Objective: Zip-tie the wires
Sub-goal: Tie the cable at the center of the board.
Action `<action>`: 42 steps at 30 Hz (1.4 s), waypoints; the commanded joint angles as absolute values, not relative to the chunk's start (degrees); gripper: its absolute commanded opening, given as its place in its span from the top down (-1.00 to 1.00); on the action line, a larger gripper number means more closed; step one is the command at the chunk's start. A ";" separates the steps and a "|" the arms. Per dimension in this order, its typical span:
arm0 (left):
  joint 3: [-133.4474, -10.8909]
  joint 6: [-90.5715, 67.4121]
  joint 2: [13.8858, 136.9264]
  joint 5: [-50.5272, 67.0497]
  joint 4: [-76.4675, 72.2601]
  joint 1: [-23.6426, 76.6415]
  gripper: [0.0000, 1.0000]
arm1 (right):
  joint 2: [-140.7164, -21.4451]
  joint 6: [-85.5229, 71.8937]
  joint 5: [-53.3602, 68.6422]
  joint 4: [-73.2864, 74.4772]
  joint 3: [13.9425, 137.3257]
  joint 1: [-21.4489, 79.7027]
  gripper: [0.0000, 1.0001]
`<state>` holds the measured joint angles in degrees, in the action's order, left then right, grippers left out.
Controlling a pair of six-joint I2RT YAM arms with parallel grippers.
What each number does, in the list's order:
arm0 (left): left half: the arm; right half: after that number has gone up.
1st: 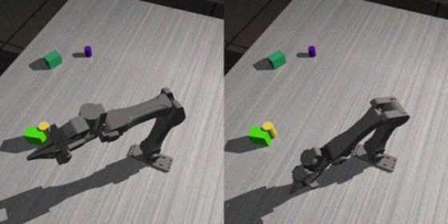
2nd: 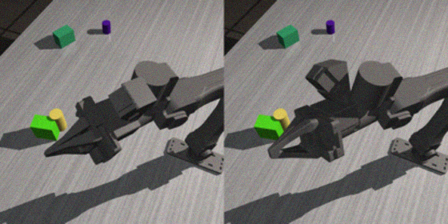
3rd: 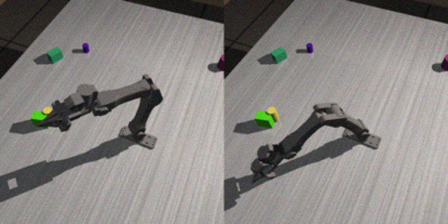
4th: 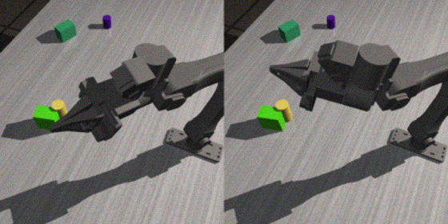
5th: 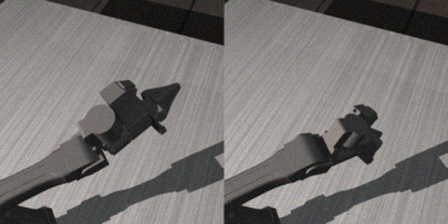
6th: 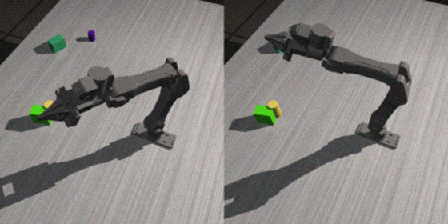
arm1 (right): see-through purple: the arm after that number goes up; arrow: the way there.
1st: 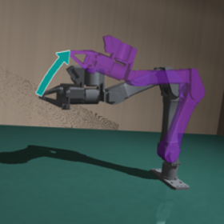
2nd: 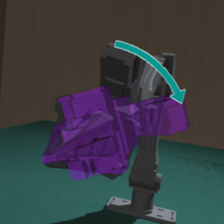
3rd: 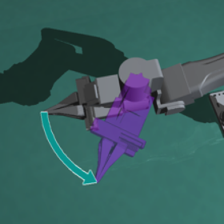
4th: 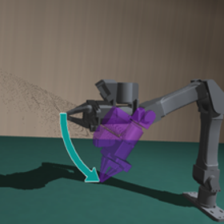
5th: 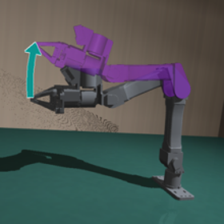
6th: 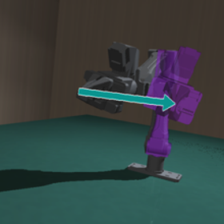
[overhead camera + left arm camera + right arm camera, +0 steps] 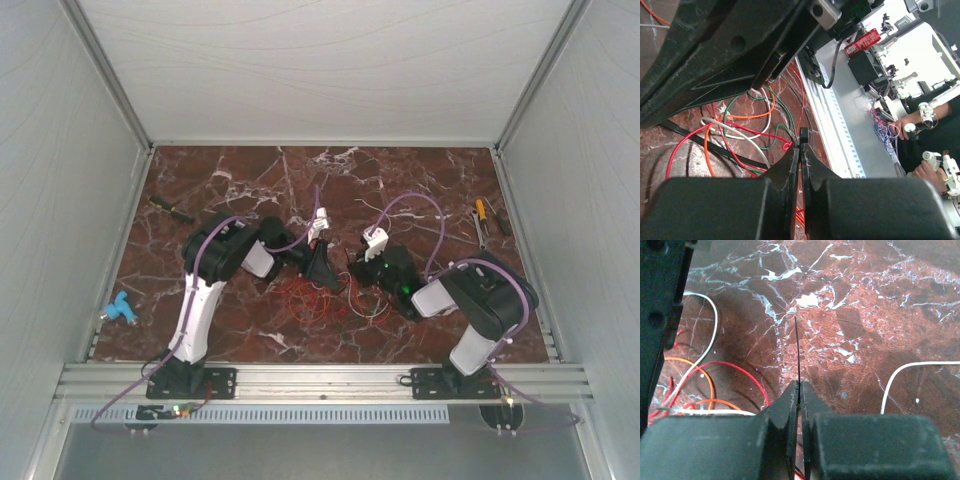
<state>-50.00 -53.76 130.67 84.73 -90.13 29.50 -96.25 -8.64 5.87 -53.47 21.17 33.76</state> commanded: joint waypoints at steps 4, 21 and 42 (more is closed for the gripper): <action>-52.16 -53.79 129.98 88.14 -104.85 28.33 1.00 | -95.37 4.42 8.48 -62.18 19.38 35.11 1.00; -53.62 -59.41 127.41 90.27 -104.85 26.85 1.00 | -99.14 4.93 20.46 -69.89 22.11 30.61 1.00; -52.83 -65.26 121.94 90.51 -104.85 25.80 1.00 | -97.70 15.64 30.52 -78.15 16.91 29.30 1.00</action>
